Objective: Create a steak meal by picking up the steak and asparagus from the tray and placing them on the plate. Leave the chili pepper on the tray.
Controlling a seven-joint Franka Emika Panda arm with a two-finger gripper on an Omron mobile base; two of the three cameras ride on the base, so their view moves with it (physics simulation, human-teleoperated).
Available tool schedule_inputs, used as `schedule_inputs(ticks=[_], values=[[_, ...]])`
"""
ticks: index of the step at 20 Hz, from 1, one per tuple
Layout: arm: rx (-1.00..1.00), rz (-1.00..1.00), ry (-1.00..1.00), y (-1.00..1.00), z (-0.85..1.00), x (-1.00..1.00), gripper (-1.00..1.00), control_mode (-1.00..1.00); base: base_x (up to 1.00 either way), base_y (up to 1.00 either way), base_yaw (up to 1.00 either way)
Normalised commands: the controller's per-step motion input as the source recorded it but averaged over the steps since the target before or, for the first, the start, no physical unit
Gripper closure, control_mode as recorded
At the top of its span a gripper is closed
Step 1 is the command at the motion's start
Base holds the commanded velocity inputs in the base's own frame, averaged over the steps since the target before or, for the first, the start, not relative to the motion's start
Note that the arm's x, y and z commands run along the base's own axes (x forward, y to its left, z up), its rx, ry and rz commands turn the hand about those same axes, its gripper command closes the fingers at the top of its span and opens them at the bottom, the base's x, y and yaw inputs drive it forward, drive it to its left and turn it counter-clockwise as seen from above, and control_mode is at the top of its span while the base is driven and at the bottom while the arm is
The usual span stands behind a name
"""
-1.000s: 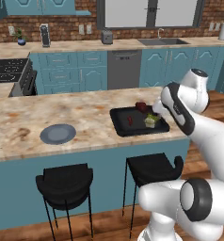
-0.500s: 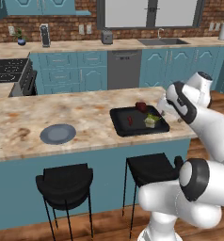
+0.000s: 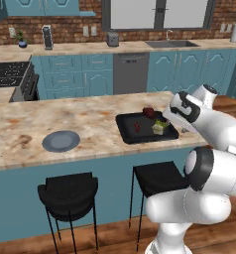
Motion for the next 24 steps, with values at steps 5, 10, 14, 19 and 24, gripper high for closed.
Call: schedule_inputs(ticks=[5, 10, 14, 19, 24], values=[[0.07, -0.04, 0.0, -0.09, -0.21, 0.52, -1.0, -1.0, 0.0, 0.0, 0.0], [0.09, -0.02, 0.0, -0.15, -0.13, 0.51, -1.0, -1.0, 0.0, 0.0, 0.0], [0.04, 0.0, 0.0, -0.01, -0.22, 0.38, -1.0, -1.0, 0.0, 0.0, 0.0], [0.03, 0.0, 0.0, -0.03, -0.29, 0.41, -1.0, -1.0, 0.0, 0.0, 0.0], [0.04, 0.0, 0.0, -0.09, -0.28, 0.47, -1.0, -1.0, 0.0, 0.0, 0.0]])
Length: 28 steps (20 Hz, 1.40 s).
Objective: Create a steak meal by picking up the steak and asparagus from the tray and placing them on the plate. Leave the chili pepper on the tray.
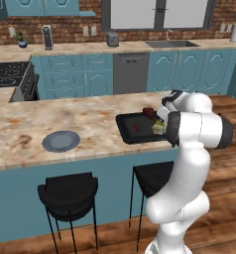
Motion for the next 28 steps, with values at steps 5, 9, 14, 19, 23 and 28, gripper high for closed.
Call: schedule_inputs(ticks=[5, 9, 14, 19, 23, 28], values=[[0.04, 0.0, 0.0, -0.11, -0.24, 0.48, -1.0, -1.0, 0.0, 0.0, 0.0], [0.05, 0.0, 0.0, -0.16, -0.21, 0.47, -1.0, -1.0, 0.0, 0.0, 0.0], [0.04, 0.0, 0.0, -0.12, -0.26, 0.45, -1.0, -1.0, 0.0, 0.0, 0.0], [0.01, 0.0, 0.0, 0.0, -0.42, 0.39, -1.0, -1.0, 0.0, 0.0, 0.0], [0.0, 0.0, 0.0, 0.0, -0.42, 0.41, 1.0, -1.0, 0.0, 0.0, 0.0], [0.0, 0.0, -0.01, 0.05, -0.13, 0.15, 1.0, -1.0, 0.0, 0.0, 0.0]])
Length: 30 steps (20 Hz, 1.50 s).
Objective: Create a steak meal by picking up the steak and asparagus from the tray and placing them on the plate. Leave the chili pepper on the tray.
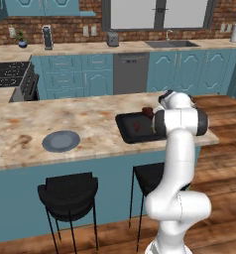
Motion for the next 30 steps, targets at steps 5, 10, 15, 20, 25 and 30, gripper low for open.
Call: schedule_inputs(ticks=[5, 10, 15, 20, 25, 30], values=[[0.0, 0.0, -0.18, 0.36, 0.54, -0.57, 1.0, -1.0, 0.0, 0.0, 0.0], [0.0, 0.0, -0.14, 0.73, 0.9, -0.84, 1.0, -1.0, 0.0, 0.0, 0.0], [0.0, 0.03, 0.0, 1.0, 0.58, -0.67, 1.0, -1.0, 0.0, 0.0, 0.0], [-0.09, 0.01, 0.04, 1.0, 0.39, -0.16, 1.0, -1.0, 0.0, 0.0, 0.0], [-0.2, 0.0, 0.13, 1.0, 0.08, 0.05, 1.0, -1.0, 0.0, 0.0, 0.0], [-0.37, 0.0, 0.18, 1.0, 0.02, 0.21, 1.0, -1.0, 0.0, 0.0, 0.0]])
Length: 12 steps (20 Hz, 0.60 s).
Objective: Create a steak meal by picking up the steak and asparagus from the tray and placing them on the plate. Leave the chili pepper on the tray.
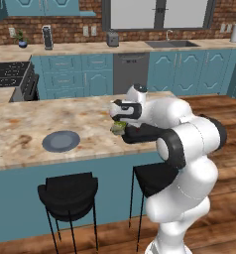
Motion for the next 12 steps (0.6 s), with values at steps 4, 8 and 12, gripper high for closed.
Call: schedule_inputs(ticks=[4, 8, 12], values=[[-0.45, 0.0, 0.16, 1.0, 0.15, 0.32, 1.0, -1.0, 0.0, 0.0, 0.0], [-0.41, 0.01, 0.1, 1.0, 0.18, 0.22, 1.0, -1.0, 0.0, 0.0, 0.0], [-0.24, 0.07, 0.07, 1.0, 0.24, 0.13, 1.0, -1.0, 0.0, 0.0, 0.0]])
